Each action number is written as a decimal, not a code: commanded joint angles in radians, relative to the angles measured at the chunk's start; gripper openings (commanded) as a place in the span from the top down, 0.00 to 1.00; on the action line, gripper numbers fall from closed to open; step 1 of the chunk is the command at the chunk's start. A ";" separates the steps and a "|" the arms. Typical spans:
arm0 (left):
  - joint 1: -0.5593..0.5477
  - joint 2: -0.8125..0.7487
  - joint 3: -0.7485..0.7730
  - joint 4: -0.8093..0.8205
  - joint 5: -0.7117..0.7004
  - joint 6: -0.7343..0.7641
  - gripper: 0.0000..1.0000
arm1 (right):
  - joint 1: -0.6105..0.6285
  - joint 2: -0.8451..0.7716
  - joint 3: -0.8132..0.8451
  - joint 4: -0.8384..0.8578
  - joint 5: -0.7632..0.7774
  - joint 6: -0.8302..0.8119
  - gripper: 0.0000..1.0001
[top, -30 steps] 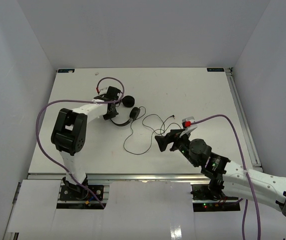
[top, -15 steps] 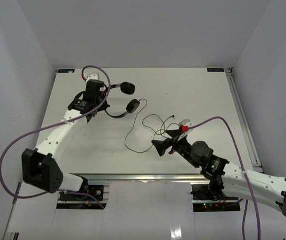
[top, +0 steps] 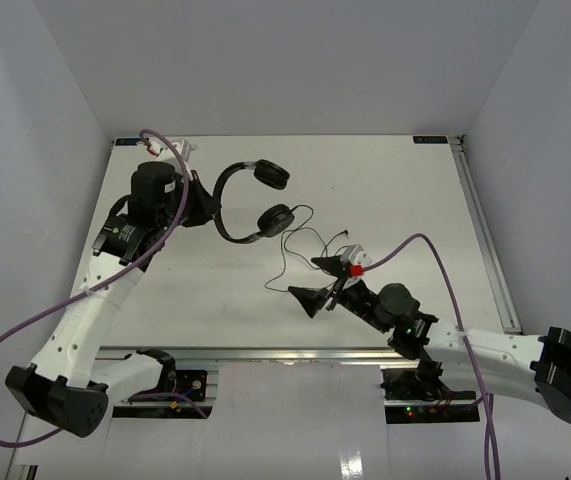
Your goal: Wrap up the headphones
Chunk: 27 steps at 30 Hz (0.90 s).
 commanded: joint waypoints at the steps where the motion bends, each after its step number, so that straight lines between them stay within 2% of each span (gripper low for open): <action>1: -0.005 -0.071 0.072 -0.004 0.163 -0.058 1.00 | 0.004 0.061 0.032 0.247 -0.036 -0.094 0.04; 8: -0.005 -0.110 0.122 -0.021 0.203 -0.097 1.00 | 0.004 0.159 0.096 0.312 -0.134 -0.135 0.06; 16: -0.005 -0.125 0.142 -0.021 0.237 -0.128 1.00 | 0.004 0.280 0.106 0.465 -0.095 -0.154 0.10; 21: -0.005 -0.131 0.144 -0.021 0.215 -0.128 1.00 | 0.004 0.323 0.099 0.486 -0.104 -0.150 0.19; 27: -0.005 -0.138 0.155 -0.010 0.234 -0.160 1.00 | 0.004 0.353 0.057 0.589 -0.063 -0.117 0.36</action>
